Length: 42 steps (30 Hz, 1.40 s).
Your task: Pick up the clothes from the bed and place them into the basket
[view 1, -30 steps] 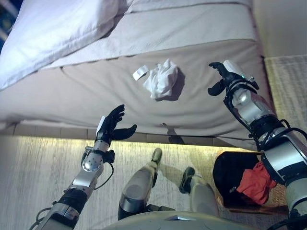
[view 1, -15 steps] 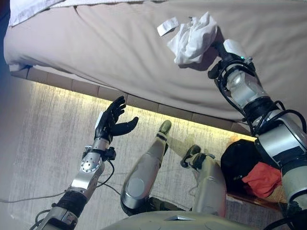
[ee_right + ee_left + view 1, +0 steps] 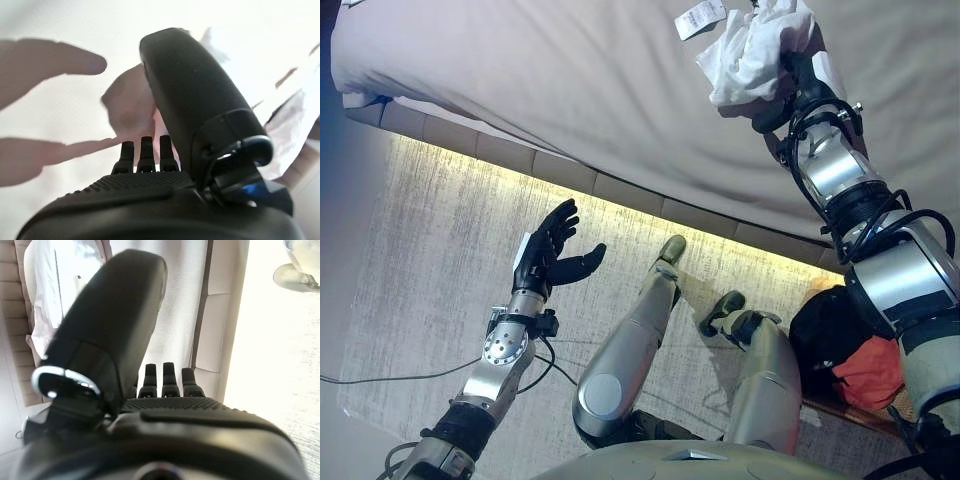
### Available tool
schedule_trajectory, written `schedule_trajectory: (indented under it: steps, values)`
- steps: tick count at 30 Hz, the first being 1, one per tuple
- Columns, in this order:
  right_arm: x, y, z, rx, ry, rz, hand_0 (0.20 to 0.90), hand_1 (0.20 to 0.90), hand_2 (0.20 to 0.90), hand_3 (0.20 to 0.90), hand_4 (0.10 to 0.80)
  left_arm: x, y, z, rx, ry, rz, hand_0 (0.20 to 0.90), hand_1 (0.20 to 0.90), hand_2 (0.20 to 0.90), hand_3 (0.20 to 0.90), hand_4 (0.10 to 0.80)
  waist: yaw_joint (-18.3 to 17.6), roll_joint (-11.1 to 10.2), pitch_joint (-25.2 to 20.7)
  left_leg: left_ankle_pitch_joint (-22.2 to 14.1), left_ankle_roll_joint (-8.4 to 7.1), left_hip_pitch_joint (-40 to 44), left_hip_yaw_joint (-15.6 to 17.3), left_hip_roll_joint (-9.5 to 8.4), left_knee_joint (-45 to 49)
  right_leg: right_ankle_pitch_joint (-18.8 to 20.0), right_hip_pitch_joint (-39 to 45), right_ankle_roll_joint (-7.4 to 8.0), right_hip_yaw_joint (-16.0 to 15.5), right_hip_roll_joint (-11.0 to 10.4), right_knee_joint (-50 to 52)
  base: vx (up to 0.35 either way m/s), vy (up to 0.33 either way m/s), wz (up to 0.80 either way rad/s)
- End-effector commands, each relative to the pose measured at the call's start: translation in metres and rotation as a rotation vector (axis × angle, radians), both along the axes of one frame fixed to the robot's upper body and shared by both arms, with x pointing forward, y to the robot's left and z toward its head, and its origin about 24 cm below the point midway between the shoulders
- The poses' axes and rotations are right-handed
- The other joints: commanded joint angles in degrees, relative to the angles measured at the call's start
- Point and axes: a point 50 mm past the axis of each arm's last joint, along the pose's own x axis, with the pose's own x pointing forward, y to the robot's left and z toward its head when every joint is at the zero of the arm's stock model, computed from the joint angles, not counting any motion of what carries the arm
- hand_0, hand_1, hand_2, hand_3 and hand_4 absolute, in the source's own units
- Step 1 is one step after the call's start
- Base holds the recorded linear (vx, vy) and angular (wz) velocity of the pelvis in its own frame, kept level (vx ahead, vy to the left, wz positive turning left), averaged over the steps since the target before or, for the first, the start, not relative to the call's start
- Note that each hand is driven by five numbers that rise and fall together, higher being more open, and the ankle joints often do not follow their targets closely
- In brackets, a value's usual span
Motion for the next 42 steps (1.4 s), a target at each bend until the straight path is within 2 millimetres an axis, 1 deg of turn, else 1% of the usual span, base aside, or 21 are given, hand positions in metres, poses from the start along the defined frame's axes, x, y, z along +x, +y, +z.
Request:
schedule_trajectory:
  steps: [1, 4, 6, 12, 13, 14, 17, 21, 24, 29, 35, 39, 41, 42]
  values:
    - [-0.010, 0.025, 0.094, 0.068, -0.360, 0.138, 0.900, 0.900, 0.900, 0.900, 0.800, -0.007, 0.004, 0.032, -0.050, -0.194, -0.019, 0.900, 0.900, 0.900, 0.900, 0.800, 1.57, 3.40, -1.83, -12.58, 6.38, -0.85, 5.50, -3.58, 13.18, 1.33, 1.88, -0.67, -0.62, 4.83, 0.79, 0.039, 0.020, 0.20]
    - [-0.013, 0.028, 0.102, 0.187, -0.416, 0.182, 0.900, 0.900, 0.900, 0.900, 0.800, -0.008, 0.004, 0.034, -0.057, -0.204, -0.017, 0.900, 0.900, 0.900, 0.900, 0.800, 1.87, 3.68, -1.83, -12.48, 6.70, -1.23, 5.38, -3.69, 13.07, 1.02, 1.06, -0.68, -0.52, 4.69, 1.38, 0.034, 0.031, 0.09]
    - [-0.014, 0.028, 0.105, 0.229, -0.450, 0.197, 0.900, 0.900, 0.900, 0.900, 0.800, -0.009, 0.005, 0.034, -0.061, -0.204, -0.015, 0.900, 0.900, 0.900, 0.900, 0.800, 2.02, 3.85, -1.83, -12.50, 6.80, -1.57, 5.41, -3.74, 13.31, 0.90, 0.58, -0.66, -0.50, 4.58, 1.84, 0.000, 0.000, 0.00]
    - [-0.014, 0.024, 0.113, 0.255, -0.462, 0.169, 0.900, 0.900, 0.900, 0.900, 0.800, -0.010, 0.008, 0.032, -0.061, -0.202, 0.002, 0.900, 0.900, 0.900, 0.900, 0.800, 2.59, 4.12, -1.83, -12.58, 7.21, -2.62, 5.56, -3.79, 13.96, 0.56, -0.81, -0.58, -0.78, 4.24, 3.18, 0.011, 0.014, 0.04]
    - [-0.015, 0.022, 0.115, 0.265, -0.472, 0.167, 0.533, 0.533, 0.533, 0.472, 0.372, -0.012, 0.008, 0.032, -0.062, -0.204, 0.006, 0.900, 0.900, 0.900, 0.900, 0.800, 2.72, 4.17, -1.83, -12.57, 7.17, -2.78, 5.57, -3.83, 14.07, 0.57, -0.99, -0.52, -0.90, 4.23, 3.32, 0.009, 0.015, 0.05]
    - [-0.015, 0.021, 0.117, 0.272, -0.480, 0.160, 0.300, 0.300, 0.300, 0.200, 0.100, -0.012, 0.010, 0.033, -0.061, -0.205, 0.008, 0.900, 0.900, 0.900, 0.900, 0.800, 2.87, 4.26, -1.83, -12.59, 7.17, -3.05, 5.67, -3.81, 14.33, 0.57, -1.22, -0.46, -1.02, 4.08, 3.53, 0.002, 0.008, 0.04]
    - [-0.016, 0.019, 0.118, 0.282, -0.506, 0.141, 0.300, 0.300, 0.300, 0.200, 0.100, -0.014, 0.011, 0.032, -0.060, -0.209, 0.007, 0.900, 0.900, 0.900, 0.900, 0.800, 3.10, 4.35, -1.83, -12.61, 7.34, -3.67, 5.88, -3.68, 14.59, 0.59, -1.99, -0.33, -1.18, 3.89, 4.02, -0.014, -0.004, 0.04]
    - [-0.015, 0.017, 0.118, 0.251, -0.497, 0.116, 0.300, 0.300, 0.300, 0.200, 0.100, -0.014, 0.012, 0.034, -0.056, -0.220, 0.004, 0.900, 0.900, 0.900, 0.900, 0.800, 3.04, 4.02, -1.83, -12.83, 7.38, -3.52, 5.90, -3.45, 14.57, 0.63, -1.90, -0.27, -1.11, 4.02, 3.85, -0.008, -0.002, 0.00]
    - [-0.015, 0.014, 0.116, 0.258, -0.490, 0.102, 0.300, 0.300, 0.300, 0.200, 0.100, -0.013, 0.012, 0.035, -0.058, -0.229, 0.003, 0.900, 0.900, 0.900, 0.900, 0.800, 2.75, 3.84, -1.83, -13.27, 7.50, -3.03, 6.08, -3.30, 14.79, 0.59, -1.45, -0.28, -0.99, 4.09, 3.77, -0.011, -0.002, 0.00]
    - [-0.014, 0.005, 0.115, 0.262, -0.485, 0.080, 0.300, 0.300, 0.300, 0.200, 0.100, -0.010, 0.008, 0.037, -0.060, -0.242, -0.011, 0.900, 0.900, 0.900, 0.900, 0.800, 1.98, 3.56, -1.83, -13.74, 7.40, -0.90, 6.31, -3.14, 14.51, 0.91, 0.70, -0.26, -0.69, 4.19, 2.64, -0.021, 0.002, -0.01]
    - [-0.015, 0.000, 0.114, 0.265, -0.492, 0.083, 0.300, 0.300, 0.300, 0.200, 0.100, -0.005, 0.009, 0.041, -0.063, -0.265, 0.003, 0.900, 0.900, 0.900, 0.900, 0.800, 0.92, 3.15, -1.83, -14.69, 7.33, 1.73, 6.93, -2.74, 14.21, 1.00, 3.20, -0.33, -0.19, 4.36, 1.49, -0.047, 0.001, -0.10]
    - [-0.015, -0.002, 0.114, 0.251, -0.489, 0.115, 0.300, 0.300, 0.300, 0.200, 0.100, 0.000, 0.007, 0.043, -0.052, -0.264, -0.006, 0.900, 0.900, 0.900, 0.900, 0.800, -0.32, 1.92, -1.83, -15.35, 6.93, 6.25, 7.13, -1.89, 13.09, 1.14, 7.57, -0.39, 0.58, 4.47, -0.13, -0.018, -0.016, -0.21]
    - [-0.018, -0.006, 0.115, 0.261, -0.502, 0.148, 0.300, 0.300, 0.300, 0.200, 0.100, 0.004, 0.007, 0.044, -0.043, -0.263, -0.007, 0.900, 0.900, 0.900, 0.900, 0.800, -1.67, 0.65, -1.83, -15.33, 6.60, 10.92, 7.36, -0.88, 10.59, 1.46, 12.00, -0.28, 1.45, 4.66, -2.65, 0.008, 0.011, -0.21]
    - [-0.018, -0.006, 0.114, 0.261, -0.501, 0.148, 0.300, 0.300, 0.300, 0.200, 0.100, 0.004, 0.007, 0.043, -0.043, -0.261, -0.008, 0.900, 0.900, 0.900, 0.900, 0.800, -1.64, 0.70, -1.83, -15.29, 6.60, 11.13, 7.33, -0.84, 10.43, 1.52, 12.21, -0.27, 1.43, 4.71, -2.84, 0.027, 0.029, -0.17]
